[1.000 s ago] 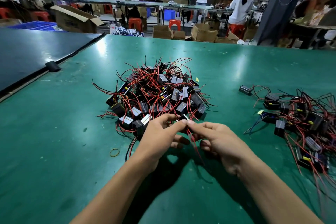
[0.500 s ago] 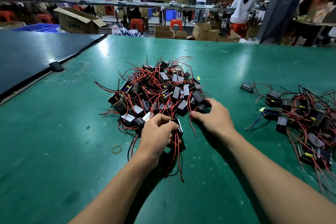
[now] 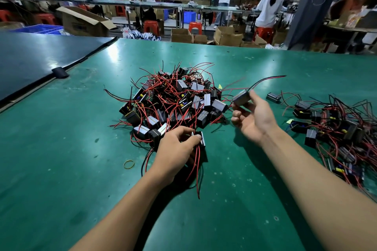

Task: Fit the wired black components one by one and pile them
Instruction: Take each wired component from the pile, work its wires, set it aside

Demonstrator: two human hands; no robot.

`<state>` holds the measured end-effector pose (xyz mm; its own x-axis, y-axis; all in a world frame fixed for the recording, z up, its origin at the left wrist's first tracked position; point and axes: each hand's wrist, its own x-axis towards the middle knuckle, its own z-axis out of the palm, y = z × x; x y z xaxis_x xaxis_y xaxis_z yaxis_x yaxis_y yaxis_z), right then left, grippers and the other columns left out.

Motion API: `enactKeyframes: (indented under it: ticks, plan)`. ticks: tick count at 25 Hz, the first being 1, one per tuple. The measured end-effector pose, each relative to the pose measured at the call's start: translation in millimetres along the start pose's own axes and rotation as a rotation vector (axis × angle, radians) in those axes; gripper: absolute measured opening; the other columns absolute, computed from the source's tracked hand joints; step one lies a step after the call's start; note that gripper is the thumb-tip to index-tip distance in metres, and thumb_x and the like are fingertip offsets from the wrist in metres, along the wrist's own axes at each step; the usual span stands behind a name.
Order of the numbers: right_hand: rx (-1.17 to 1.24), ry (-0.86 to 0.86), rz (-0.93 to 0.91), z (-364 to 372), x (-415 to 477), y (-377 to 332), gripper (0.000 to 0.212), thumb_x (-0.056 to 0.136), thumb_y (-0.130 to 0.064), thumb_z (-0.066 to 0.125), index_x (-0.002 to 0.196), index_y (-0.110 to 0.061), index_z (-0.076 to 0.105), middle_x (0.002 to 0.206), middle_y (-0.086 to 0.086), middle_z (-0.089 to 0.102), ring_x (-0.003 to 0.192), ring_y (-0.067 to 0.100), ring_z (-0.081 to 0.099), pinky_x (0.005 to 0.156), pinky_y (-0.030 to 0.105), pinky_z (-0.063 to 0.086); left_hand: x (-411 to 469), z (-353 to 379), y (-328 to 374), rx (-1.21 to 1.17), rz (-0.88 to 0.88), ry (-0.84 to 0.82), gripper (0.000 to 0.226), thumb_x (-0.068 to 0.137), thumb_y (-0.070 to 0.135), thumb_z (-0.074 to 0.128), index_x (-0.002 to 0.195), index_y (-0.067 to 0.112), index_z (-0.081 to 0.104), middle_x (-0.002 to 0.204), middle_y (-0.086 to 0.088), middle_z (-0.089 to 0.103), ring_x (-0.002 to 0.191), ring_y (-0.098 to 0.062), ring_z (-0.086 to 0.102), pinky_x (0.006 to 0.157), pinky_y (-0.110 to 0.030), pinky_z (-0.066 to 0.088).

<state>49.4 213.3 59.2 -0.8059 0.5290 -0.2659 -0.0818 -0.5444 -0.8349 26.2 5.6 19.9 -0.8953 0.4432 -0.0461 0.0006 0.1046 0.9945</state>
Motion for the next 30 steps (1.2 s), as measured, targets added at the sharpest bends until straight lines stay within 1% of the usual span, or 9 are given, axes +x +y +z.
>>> enactKeyframes:
  ticks: [4, 8, 10, 14, 17, 21, 23, 27, 30]
  plan:
    - [0.074, -0.177, -0.183, 3, -25, -7, 0.036, 0.094, -0.048, 0.059, 0.1, -0.014, 0.065, 0.088, 0.002, 0.066, 0.055, 0.009, 0.05, 0.05, 0.021, 0.043, -3, 0, 0, 0.11, 0.059, 0.027, 0.008, 0.09, 0.026, 0.067, 0.094, 0.02, 0.07, 0.074, 0.003, 0.07, 0.051, -0.005, 0.058, 0.052, -0.022, 0.046]
    - [-0.521, -0.327, -0.415, -15, -52, 7, 0.037, 0.077, -0.025, 0.082, 0.113, -0.03, 0.07, 0.105, -0.007, 0.073, 0.077, 0.009, 0.063, 0.062, 0.017, 0.048, -1, -1, 1, 0.126, 0.085, 0.054, 0.013, 0.093, 0.03, 0.064, 0.089, 0.02, 0.073, 0.079, 0.003, 0.073, 0.059, -0.005, 0.066, 0.056, -0.019, 0.051]
    - [-0.788, -0.345, -0.432, -26, -60, 23, 0.048, 0.076, -0.013, 0.085, 0.116, -0.035, 0.069, 0.108, -0.01, 0.073, 0.085, 0.007, 0.067, 0.073, 0.016, 0.05, -2, 1, 2, 0.043, 0.055, 0.042, 0.014, 0.094, 0.027, 0.063, 0.089, 0.018, 0.072, 0.081, -0.001, 0.073, 0.067, -0.014, 0.071, 0.059, -0.028, 0.056]
    - [-1.039, -0.409, -0.346, -40, -66, 36, 0.049, 0.077, -0.008, 0.083, 0.114, -0.036, 0.07, 0.1, -0.019, 0.072, 0.085, -0.005, 0.065, 0.081, 0.008, 0.044, -2, 5, 0, 0.088, 0.072, 0.054, 0.016, 0.093, 0.031, 0.063, 0.089, 0.018, 0.071, 0.086, -0.003, 0.073, 0.081, -0.028, 0.071, 0.075, -0.048, 0.058]
    - [-1.198, -0.444, -0.319, -48, -68, 31, 0.044, 0.076, -0.01, 0.079, 0.112, -0.036, 0.071, 0.097, -0.021, 0.071, 0.084, -0.009, 0.061, 0.081, 0.008, 0.042, 0, 4, -2, 0.151, 0.105, 0.049, 0.015, 0.092, 0.031, 0.065, 0.085, 0.02, 0.073, 0.08, 0.004, 0.072, 0.078, -0.02, 0.07, 0.074, -0.039, 0.056]
    - [-1.146, -0.449, -0.264, -53, -70, 24, 0.032, 0.077, -0.012, 0.066, 0.102, -0.029, 0.075, 0.094, -0.018, 0.075, 0.086, -0.006, 0.065, 0.08, 0.009, 0.044, 0, 4, -4, 0.363, 0.219, 0.075, 0.011, 0.087, 0.031, 0.069, 0.083, 0.023, 0.075, 0.077, 0.011, 0.071, 0.072, -0.005, 0.064, 0.069, -0.021, 0.052]
    - [-1.104, -0.424, -0.294, -55, -69, 27, 0.027, 0.088, 0.0, 0.065, 0.098, -0.022, 0.075, 0.093, -0.012, 0.076, 0.086, 0.0, 0.068, 0.082, 0.014, 0.046, -1, 3, -4, 0.378, 0.222, 0.02, 0.006, 0.085, 0.028, 0.071, 0.083, 0.023, 0.074, 0.076, 0.011, 0.071, 0.068, -0.005, 0.065, 0.067, -0.02, 0.053]
    - [-0.99, -0.312, -0.341, -59, -68, 32, 0.023, 0.093, 0.0, 0.063, 0.103, -0.021, 0.066, 0.096, -0.001, 0.076, 0.094, 0.016, 0.07, 0.092, 0.032, 0.053, 0, -1, -5, 0.407, 0.193, -0.09, 0.005, 0.087, 0.026, 0.071, 0.091, 0.024, 0.073, 0.081, 0.01, 0.073, 0.072, -0.005, 0.068, 0.071, -0.021, 0.056]
    - [-1.011, -0.421, -0.3, -58, -71, 24, 0.03, 0.092, 0.004, 0.063, 0.104, -0.022, 0.07, 0.096, -0.002, 0.073, 0.083, 0.021, 0.064, 0.082, 0.032, 0.051, 2, -2, -5, 0.393, 0.156, -0.111, 0.012, 0.086, 0.026, 0.072, 0.097, 0.023, 0.073, 0.084, 0.009, 0.073, 0.074, -0.006, 0.067, 0.074, -0.022, 0.055]
